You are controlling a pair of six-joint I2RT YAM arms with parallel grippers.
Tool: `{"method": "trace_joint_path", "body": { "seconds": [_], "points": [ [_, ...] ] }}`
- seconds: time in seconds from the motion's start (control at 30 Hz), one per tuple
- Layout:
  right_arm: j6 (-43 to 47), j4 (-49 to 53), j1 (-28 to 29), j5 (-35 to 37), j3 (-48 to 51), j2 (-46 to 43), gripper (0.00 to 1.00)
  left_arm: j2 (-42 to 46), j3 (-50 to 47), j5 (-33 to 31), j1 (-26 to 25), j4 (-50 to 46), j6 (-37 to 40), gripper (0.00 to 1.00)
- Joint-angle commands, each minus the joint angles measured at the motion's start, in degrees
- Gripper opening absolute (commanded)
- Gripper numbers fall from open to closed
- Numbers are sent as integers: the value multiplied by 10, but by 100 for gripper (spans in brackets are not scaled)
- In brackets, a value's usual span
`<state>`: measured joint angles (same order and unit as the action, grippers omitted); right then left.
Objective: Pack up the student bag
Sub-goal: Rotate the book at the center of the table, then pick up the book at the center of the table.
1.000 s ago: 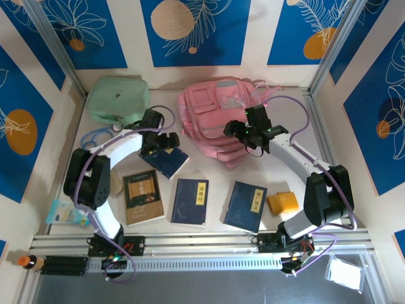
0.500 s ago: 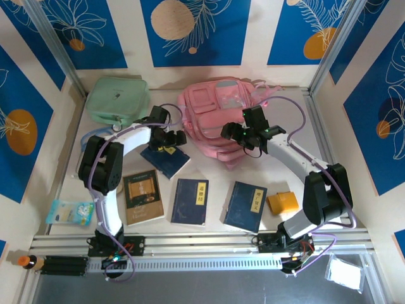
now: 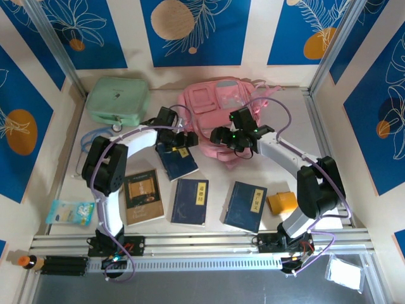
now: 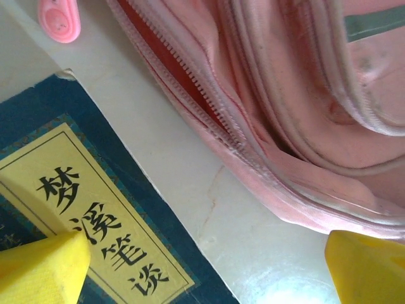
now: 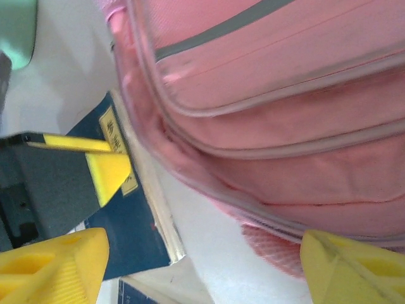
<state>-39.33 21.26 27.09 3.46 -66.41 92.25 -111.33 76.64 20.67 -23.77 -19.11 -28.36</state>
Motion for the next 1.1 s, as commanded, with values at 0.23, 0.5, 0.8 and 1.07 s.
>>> {"method": "trace_joint_path", "body": {
  "seconds": [0.23, 0.5, 0.8, 1.07],
  "points": [
    [46, 45, 73, -45, -123, 130, 70, 189, -128, -147, 29, 1, -77, 95],
    [73, 119, 114, -10, -241, 253, 52, 217, -211, -142, 51, 16, -131, 88],
    [80, 165, 122, 1, -295, 317, 37, 172, -235, -116, 57, 57, -174, 79],
    [76, 196, 117, -10, -302, 340, 31, 142, -236, -84, 61, 72, -171, 66]
  ]
}}
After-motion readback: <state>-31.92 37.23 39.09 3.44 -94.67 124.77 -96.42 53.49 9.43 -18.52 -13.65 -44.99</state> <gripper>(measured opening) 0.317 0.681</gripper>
